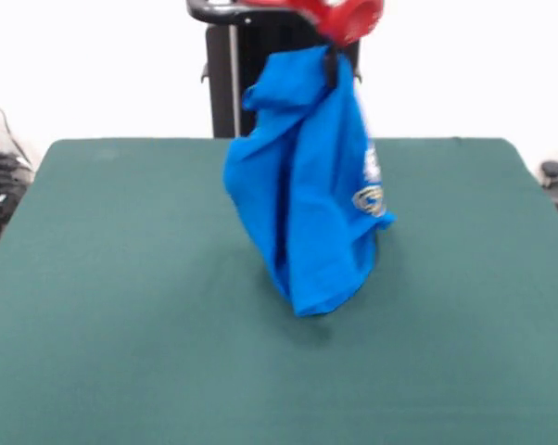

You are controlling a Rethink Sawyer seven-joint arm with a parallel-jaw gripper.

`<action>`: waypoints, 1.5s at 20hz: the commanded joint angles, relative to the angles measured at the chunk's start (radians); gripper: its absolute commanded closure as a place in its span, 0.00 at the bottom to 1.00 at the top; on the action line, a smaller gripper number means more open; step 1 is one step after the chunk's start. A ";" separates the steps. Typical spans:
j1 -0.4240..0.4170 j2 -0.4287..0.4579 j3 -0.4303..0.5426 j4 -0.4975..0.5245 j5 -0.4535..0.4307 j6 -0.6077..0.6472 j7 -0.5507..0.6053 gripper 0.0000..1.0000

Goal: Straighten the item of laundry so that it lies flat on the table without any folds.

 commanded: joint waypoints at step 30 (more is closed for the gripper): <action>0.028 -0.002 -0.011 0.093 -0.042 -0.031 -0.109 1.00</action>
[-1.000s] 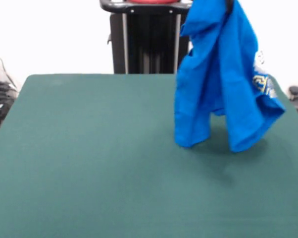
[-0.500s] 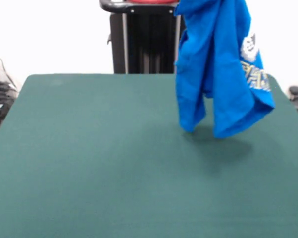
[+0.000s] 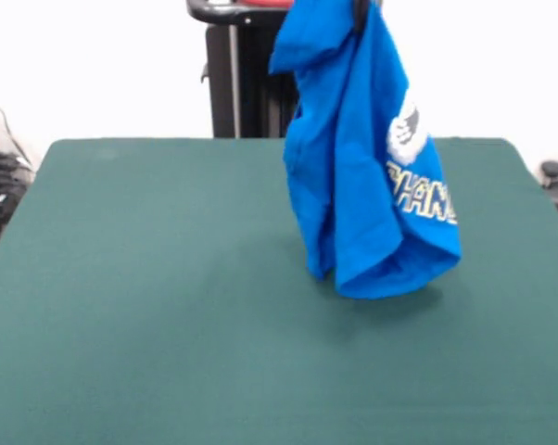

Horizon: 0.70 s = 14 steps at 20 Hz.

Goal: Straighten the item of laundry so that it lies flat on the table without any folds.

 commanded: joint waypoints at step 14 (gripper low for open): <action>-0.091 -0.133 0.043 0.435 0.138 -0.081 -0.184 1.00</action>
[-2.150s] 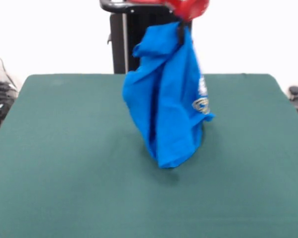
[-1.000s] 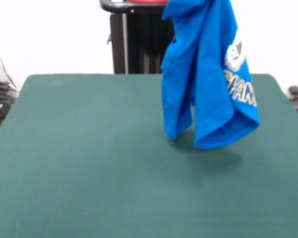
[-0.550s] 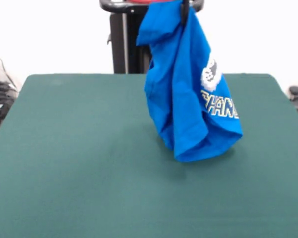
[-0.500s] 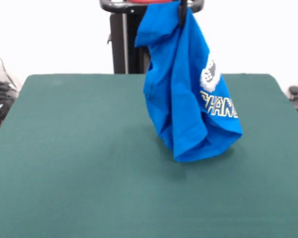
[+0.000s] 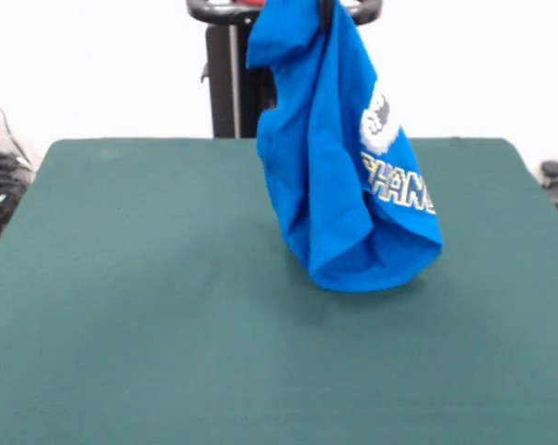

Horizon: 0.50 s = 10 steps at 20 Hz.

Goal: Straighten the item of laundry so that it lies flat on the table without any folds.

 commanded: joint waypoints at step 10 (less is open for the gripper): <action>-0.065 0.004 0.125 0.352 0.279 0.036 -0.239 1.00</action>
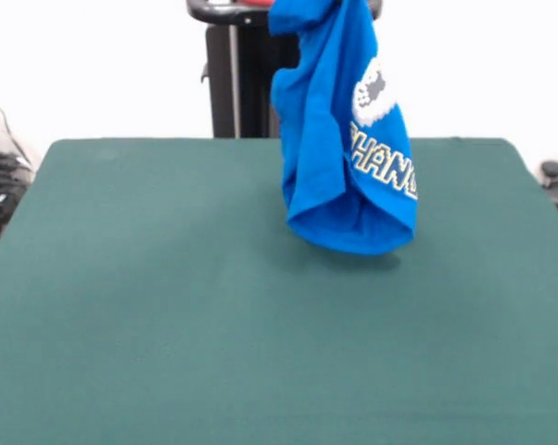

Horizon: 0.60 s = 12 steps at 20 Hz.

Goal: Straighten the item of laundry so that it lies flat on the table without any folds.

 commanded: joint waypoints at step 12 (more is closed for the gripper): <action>0.026 0.330 -0.017 -0.109 -0.365 -0.188 -0.112 1.00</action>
